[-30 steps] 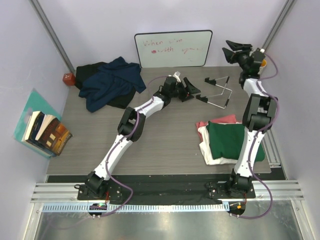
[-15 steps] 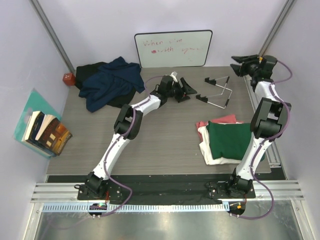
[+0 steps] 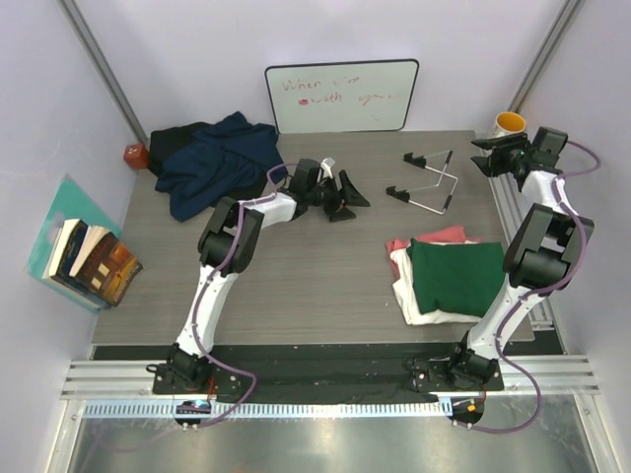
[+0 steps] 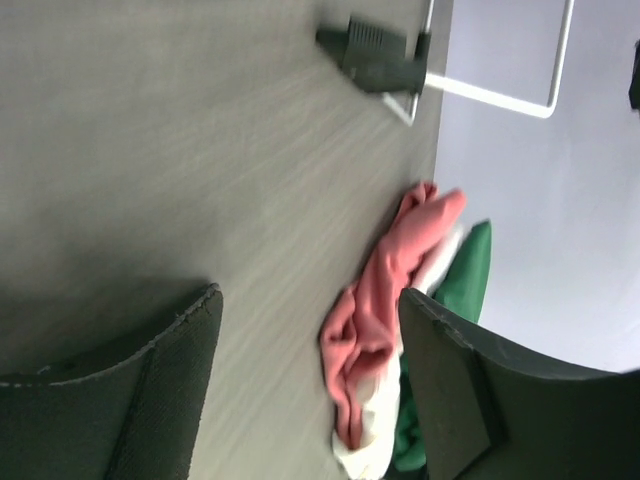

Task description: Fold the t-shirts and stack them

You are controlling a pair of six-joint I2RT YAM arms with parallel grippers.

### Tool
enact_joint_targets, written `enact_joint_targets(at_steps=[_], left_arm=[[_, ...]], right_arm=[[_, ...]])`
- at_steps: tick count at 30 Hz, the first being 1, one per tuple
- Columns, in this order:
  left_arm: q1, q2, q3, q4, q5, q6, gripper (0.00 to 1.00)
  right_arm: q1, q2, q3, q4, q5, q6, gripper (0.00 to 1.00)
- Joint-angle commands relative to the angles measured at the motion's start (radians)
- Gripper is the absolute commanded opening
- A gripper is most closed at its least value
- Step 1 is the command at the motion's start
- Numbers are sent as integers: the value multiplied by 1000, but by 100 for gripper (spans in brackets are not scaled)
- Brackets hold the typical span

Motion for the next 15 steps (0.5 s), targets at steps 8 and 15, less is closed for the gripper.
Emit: enact_joint_targets(at_steps=[8, 15], left_arm=[[107, -178, -176, -120, 111, 151, 74], [213, -268, -237, -145, 111, 189, 74]], right_arm=[[121, 34, 28, -152, 68, -41, 50], [187, 126, 111, -192, 85, -31, 50]])
